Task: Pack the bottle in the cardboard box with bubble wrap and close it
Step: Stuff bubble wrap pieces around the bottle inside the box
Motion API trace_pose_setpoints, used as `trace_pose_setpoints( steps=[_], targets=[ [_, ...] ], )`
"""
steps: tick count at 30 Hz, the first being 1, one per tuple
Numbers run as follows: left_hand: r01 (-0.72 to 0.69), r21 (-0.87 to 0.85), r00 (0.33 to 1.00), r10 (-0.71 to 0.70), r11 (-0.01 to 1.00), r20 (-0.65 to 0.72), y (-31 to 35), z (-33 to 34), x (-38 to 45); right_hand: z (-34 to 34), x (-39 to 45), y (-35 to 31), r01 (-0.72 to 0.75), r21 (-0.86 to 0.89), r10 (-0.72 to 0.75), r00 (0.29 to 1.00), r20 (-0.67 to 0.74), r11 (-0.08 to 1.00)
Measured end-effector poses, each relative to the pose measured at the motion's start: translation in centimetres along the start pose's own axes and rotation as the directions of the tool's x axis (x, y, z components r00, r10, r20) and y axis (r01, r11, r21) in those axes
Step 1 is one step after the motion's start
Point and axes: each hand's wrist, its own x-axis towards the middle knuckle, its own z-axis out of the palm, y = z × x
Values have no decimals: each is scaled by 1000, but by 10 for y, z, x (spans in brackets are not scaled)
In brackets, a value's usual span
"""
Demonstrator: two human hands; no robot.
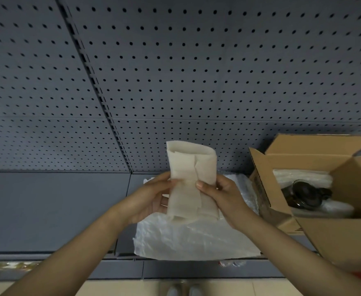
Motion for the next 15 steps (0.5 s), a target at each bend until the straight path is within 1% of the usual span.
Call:
trace_pose_setpoints(
  steps=[2, 4, 7, 8, 9, 10, 11, 12, 13, 14, 15],
  targets=[
    [71, -56, 997, -70, 996, 26, 6, -4, 2, -4, 1, -3, 55, -81, -56, 998, -16, 995],
    [129, -58, 990, -125, 990, 71, 10, -5, 3, -6, 3, -5, 123, -135, -120, 992, 30, 983],
    [152, 10, 977, -152, 988, 148, 15, -2, 4, -9, 3, -7, 265, -204, -244, 962, 122, 942],
    [151, 15, 974, -151, 988, 170, 16, -1, 4, -10, 4, -8, 300, -224, -271, 951, 151, 927],
    [153, 8, 972, -152, 988, 178, 18, -1, 3, -13, 4, -10, 302, -219, -266, 947, 180, 928],
    [149, 5, 974, -147, 989, 172, 20, 0, 3, -17, 5, -12, 250, -176, -215, 957, 193, 952],
    [134, 6, 980, -134, 991, 148, 20, 0, 2, -21, 6, -15, 151, -100, -128, 970, 206, 983],
    [111, 12, 988, -112, 994, 108, 20, 0, 3, -25, 7, -17, 21, -9, -18, 973, 232, 1000],
    [82, 23, 994, -84, 996, 64, 21, 1, 4, -30, 8, -18, -112, 109, 77, 956, 283, 988],
    [45, 32, 999, -46, 998, 27, 20, 1, 6, -34, 8, -19, -224, 240, 135, 932, 336, 945],
    [6, 40, 1000, -6, 999, -8, 20, 1, 7, -36, 8, -21, -303, 351, 163, 912, 376, 886]
  ],
)
